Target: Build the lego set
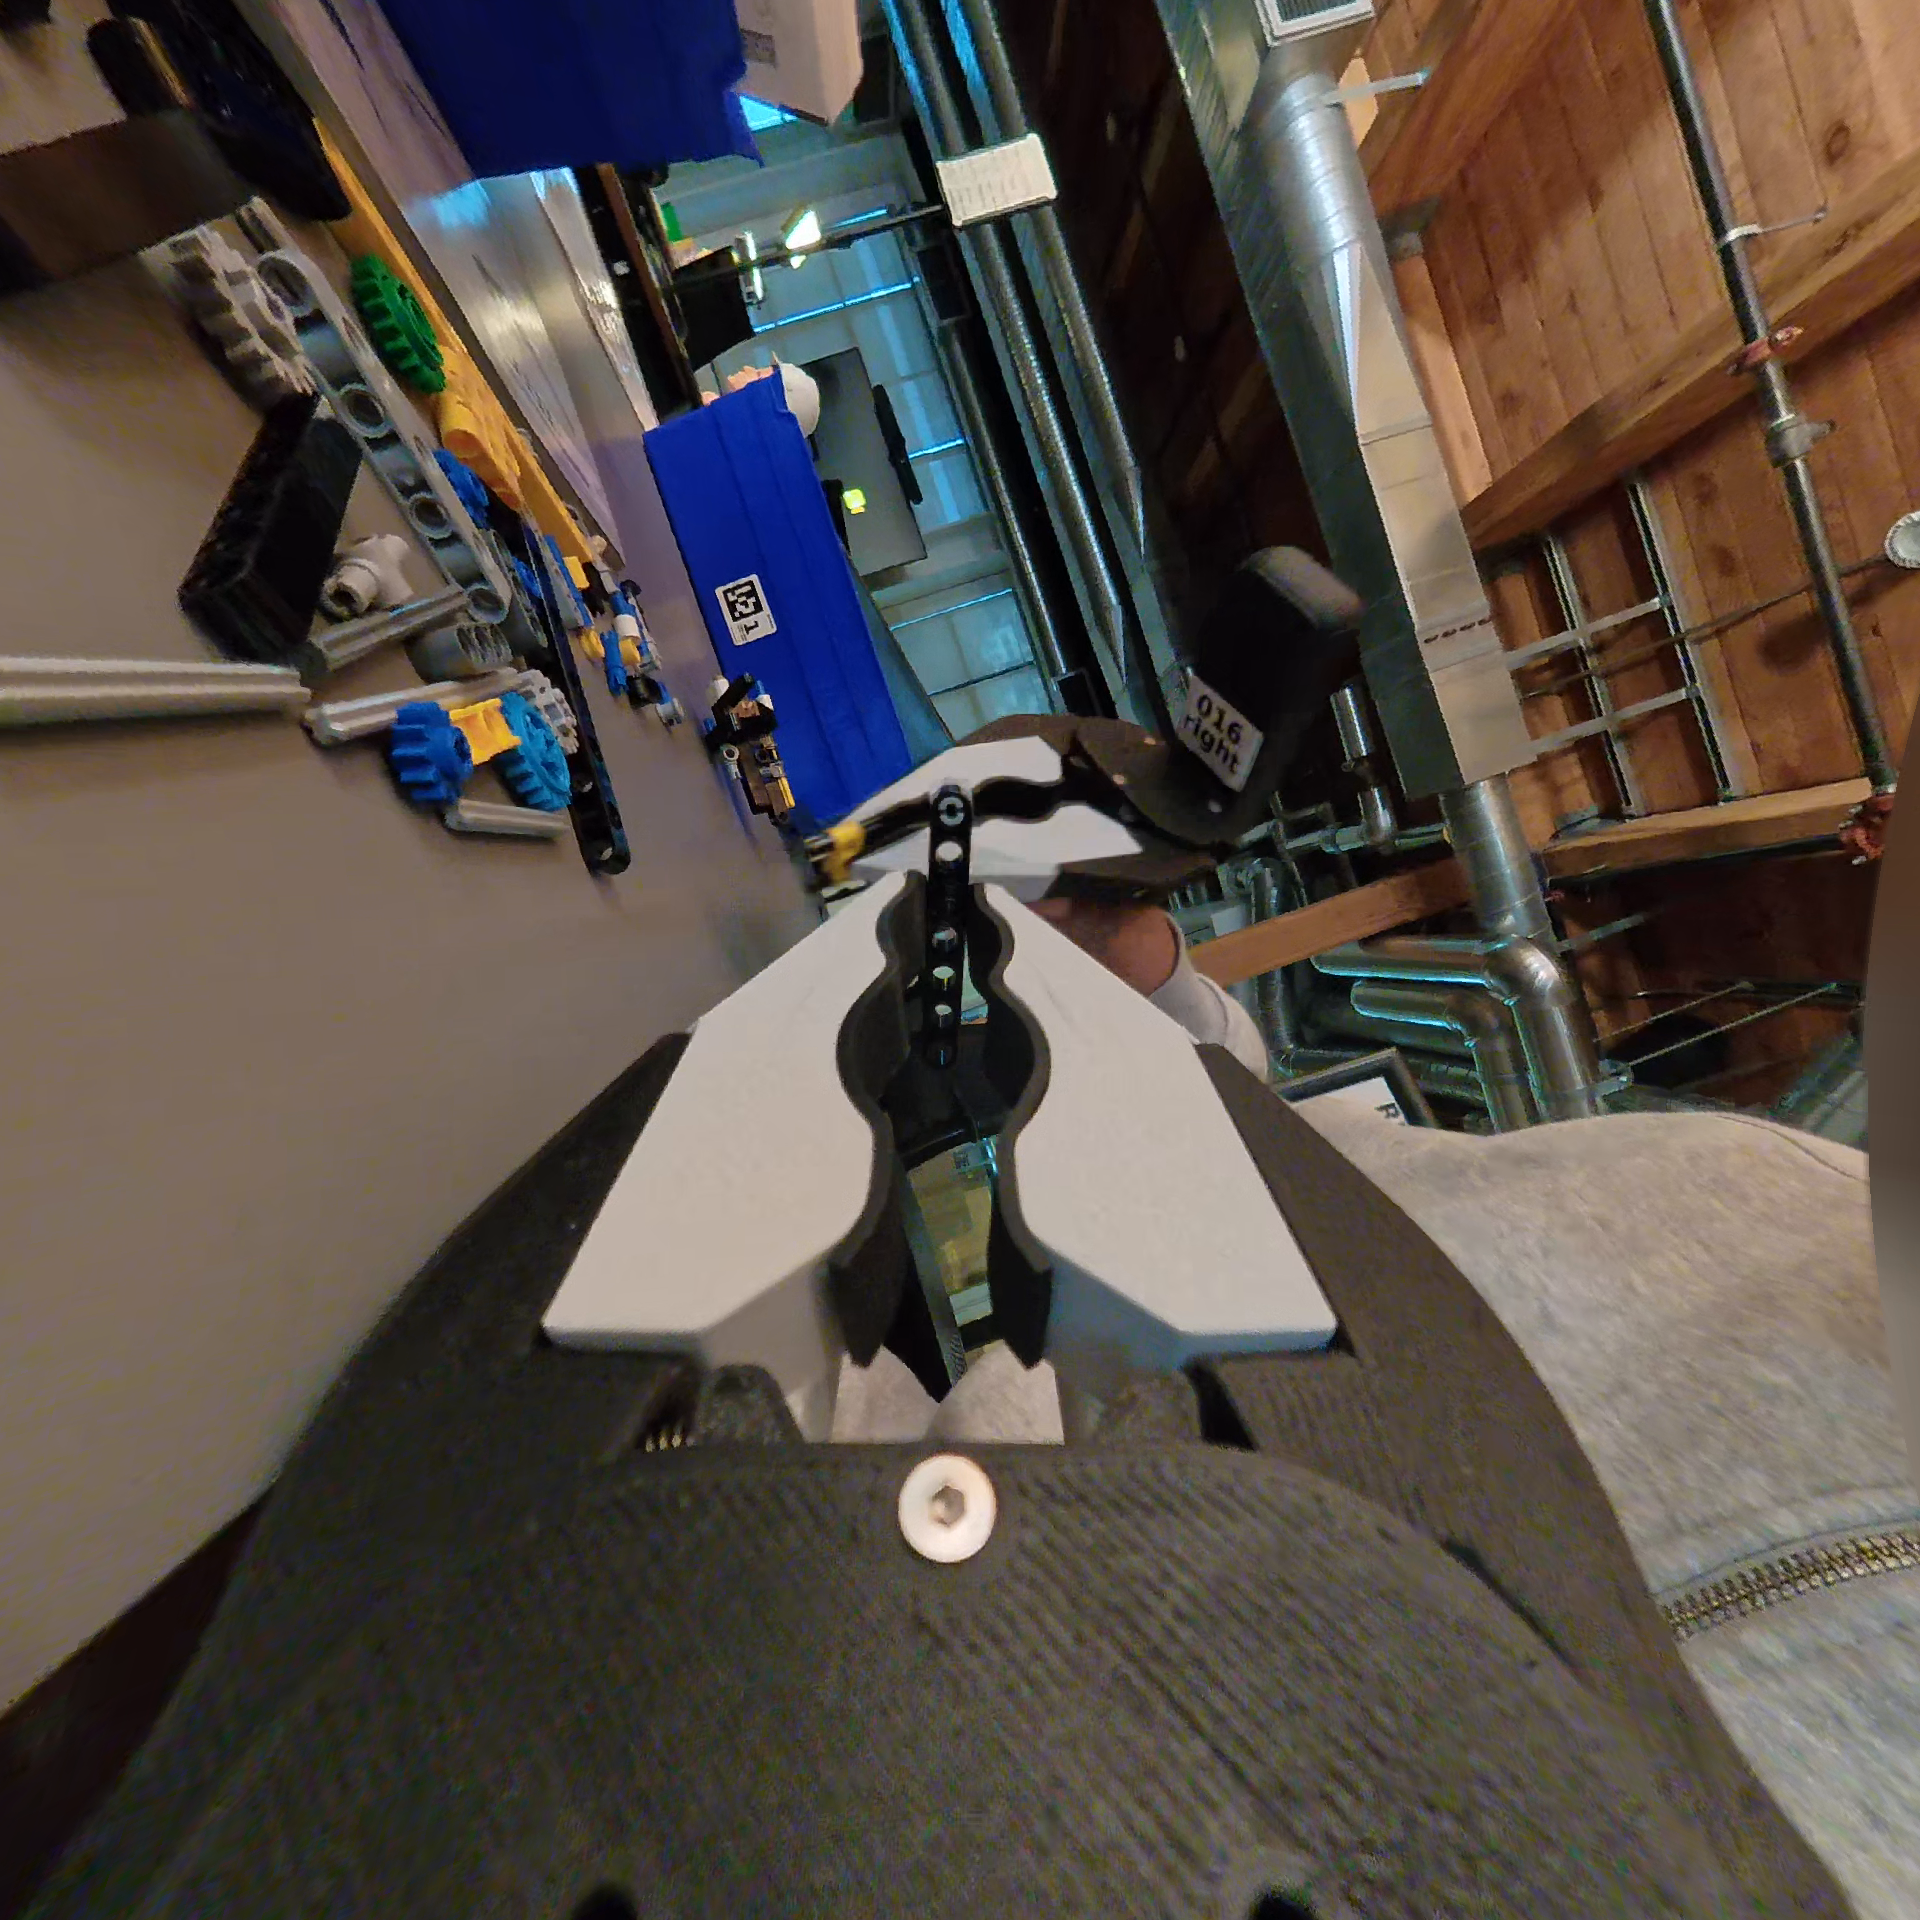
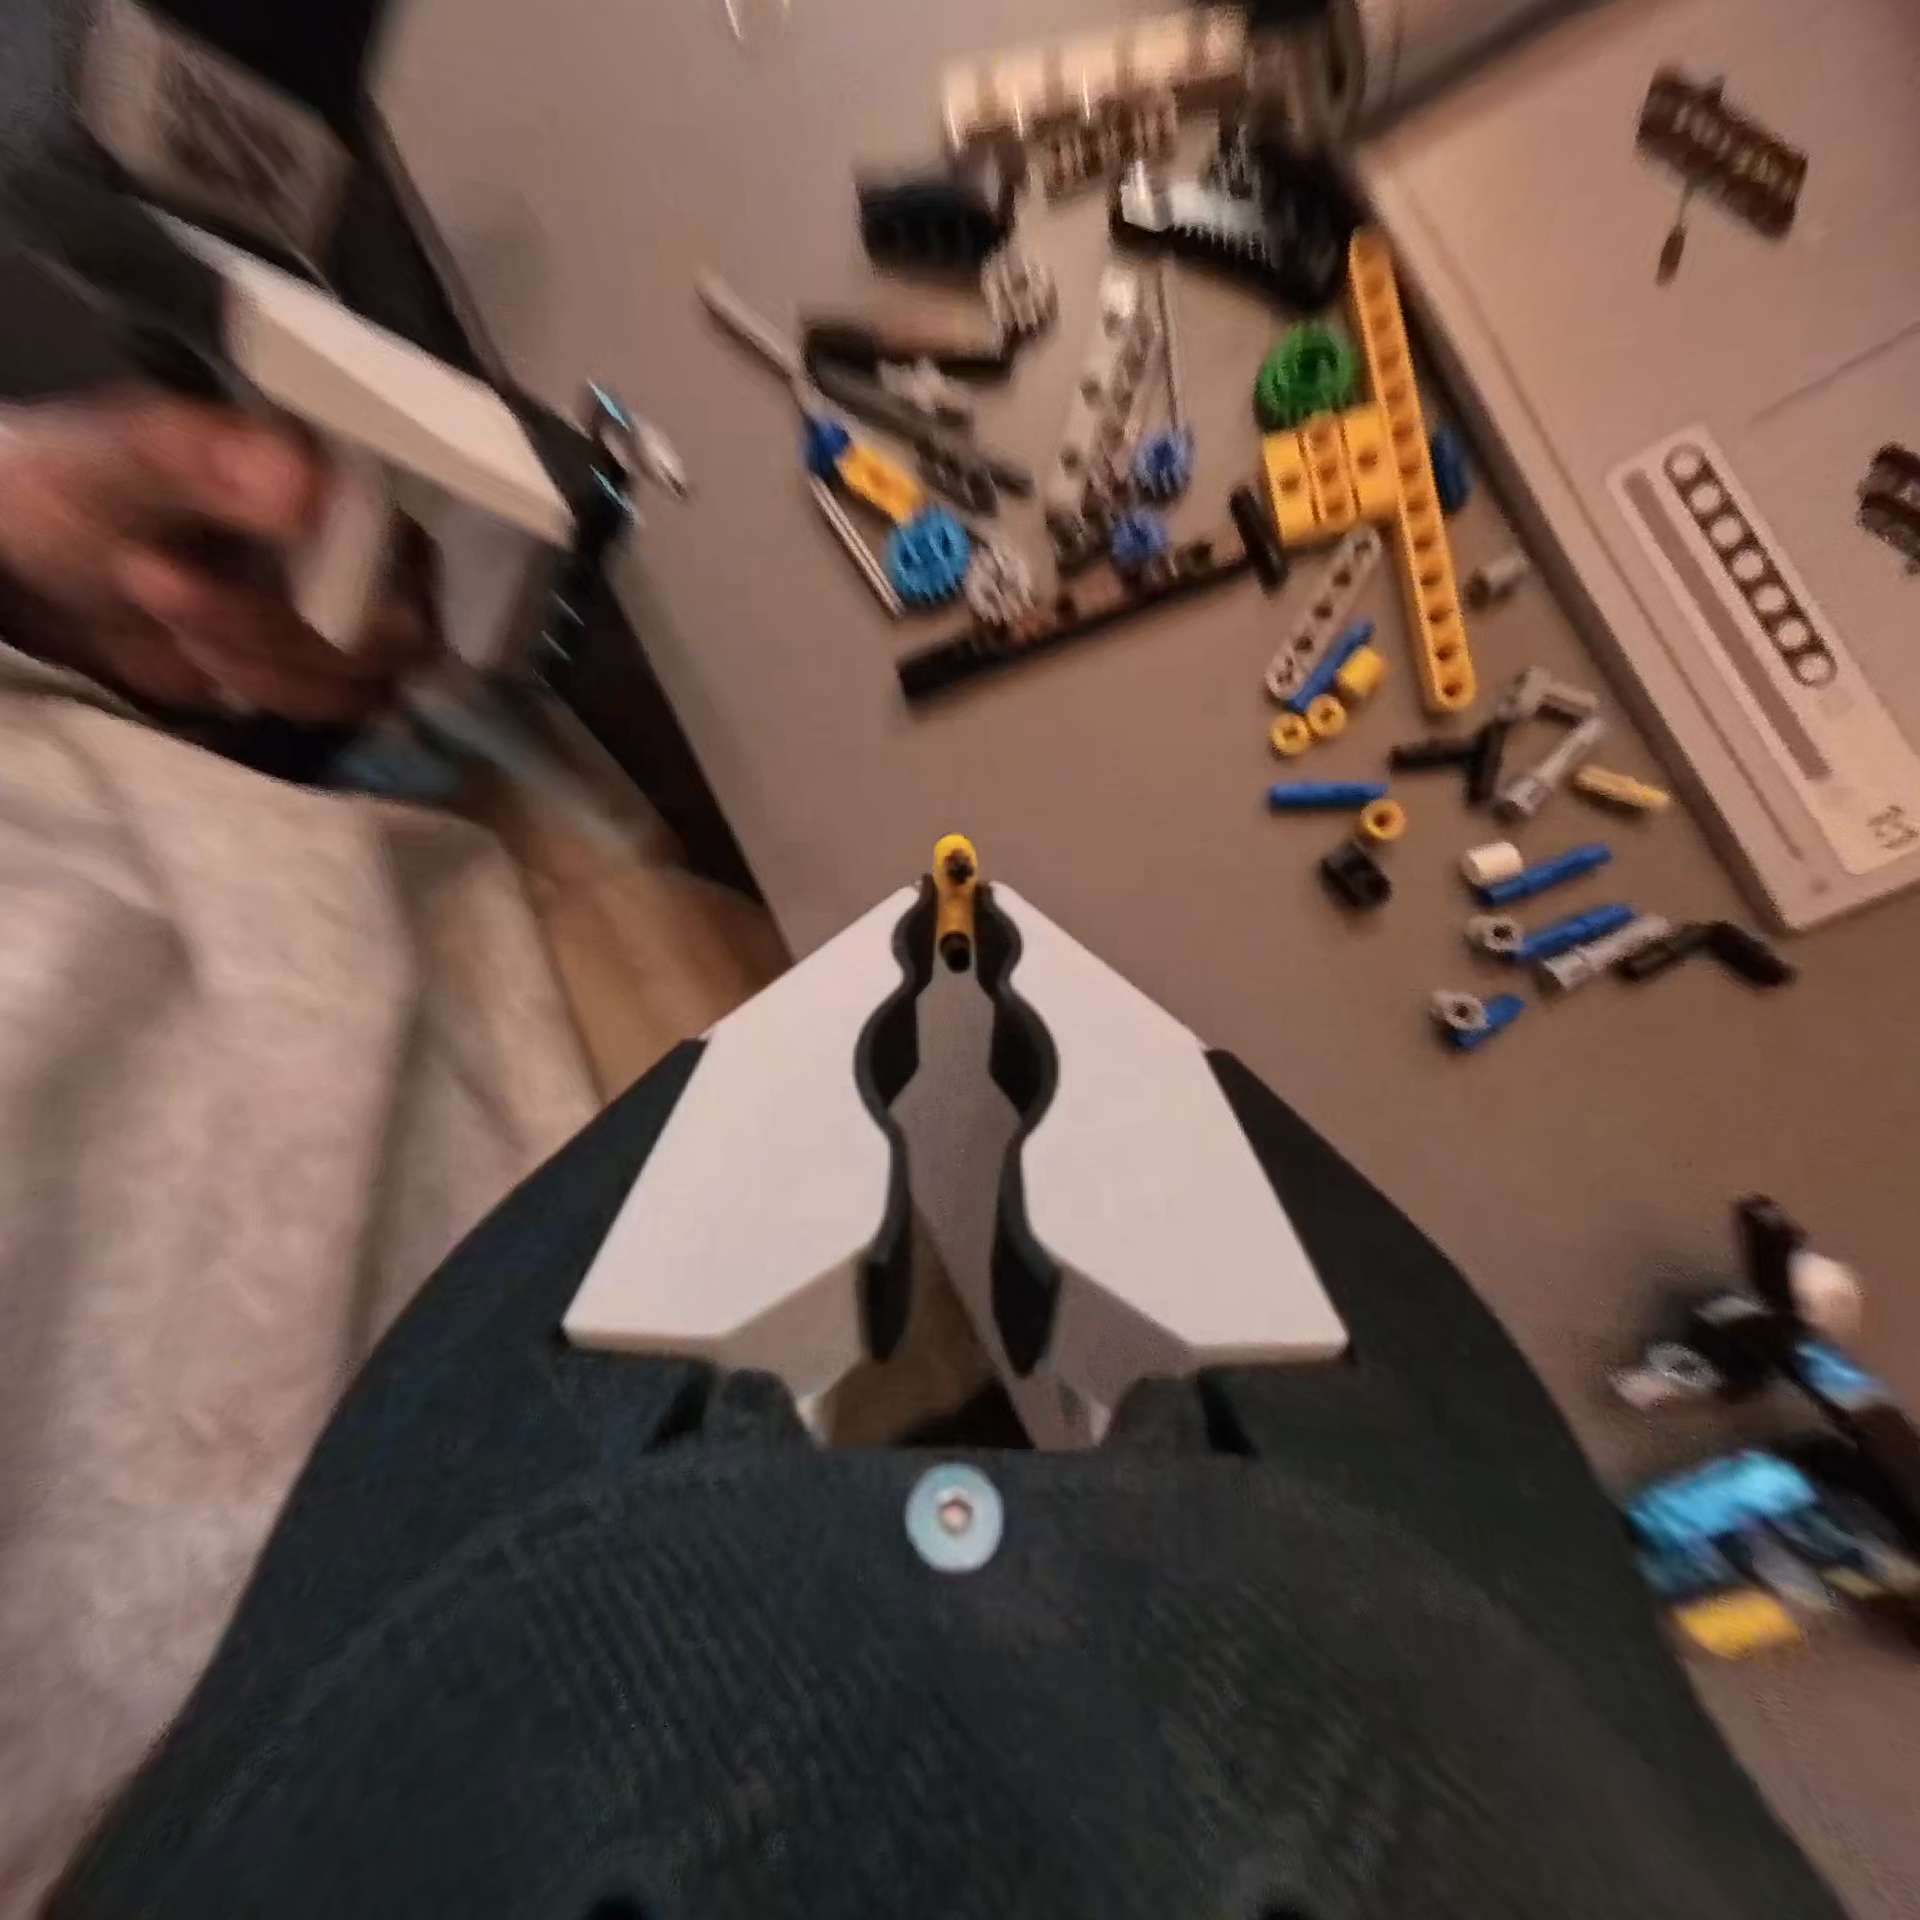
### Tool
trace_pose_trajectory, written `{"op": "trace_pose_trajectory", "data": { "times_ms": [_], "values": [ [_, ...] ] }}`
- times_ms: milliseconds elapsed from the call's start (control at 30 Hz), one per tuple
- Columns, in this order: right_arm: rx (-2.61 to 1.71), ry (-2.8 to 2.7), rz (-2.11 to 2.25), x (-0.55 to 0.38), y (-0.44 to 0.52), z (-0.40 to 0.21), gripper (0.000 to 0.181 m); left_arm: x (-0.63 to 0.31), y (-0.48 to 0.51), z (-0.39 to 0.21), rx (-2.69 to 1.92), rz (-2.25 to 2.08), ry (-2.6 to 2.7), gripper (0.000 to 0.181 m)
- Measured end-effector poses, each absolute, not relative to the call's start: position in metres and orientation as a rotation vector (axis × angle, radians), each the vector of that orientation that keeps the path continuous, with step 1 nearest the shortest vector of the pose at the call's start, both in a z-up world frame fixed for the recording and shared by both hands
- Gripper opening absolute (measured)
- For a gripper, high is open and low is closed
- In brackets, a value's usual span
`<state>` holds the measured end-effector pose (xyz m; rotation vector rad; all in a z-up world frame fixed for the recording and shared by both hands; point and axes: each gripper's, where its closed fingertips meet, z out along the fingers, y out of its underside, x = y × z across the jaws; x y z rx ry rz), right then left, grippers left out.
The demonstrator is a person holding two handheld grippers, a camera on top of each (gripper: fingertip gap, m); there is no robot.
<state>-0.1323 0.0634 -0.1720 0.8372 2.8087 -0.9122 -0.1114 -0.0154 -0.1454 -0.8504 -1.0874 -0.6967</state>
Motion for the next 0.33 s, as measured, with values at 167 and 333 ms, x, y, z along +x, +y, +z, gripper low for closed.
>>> {"op": "trace_pose_trajectory", "data": {
  "times_ms": [167,333],
  "values": [
    [0.991,2.256,-1.361,-0.117,0.026,-0.124,0.004,-0.109,-0.017,-0.135,-0.822,-0.697,-1.028,0.005],
    [1.056,1.911,-1.485,-0.105,0.017,-0.11,0.004,-0.103,-0.01,-0.127,-0.821,-0.723,-0.959,0.005]
  ]
}}
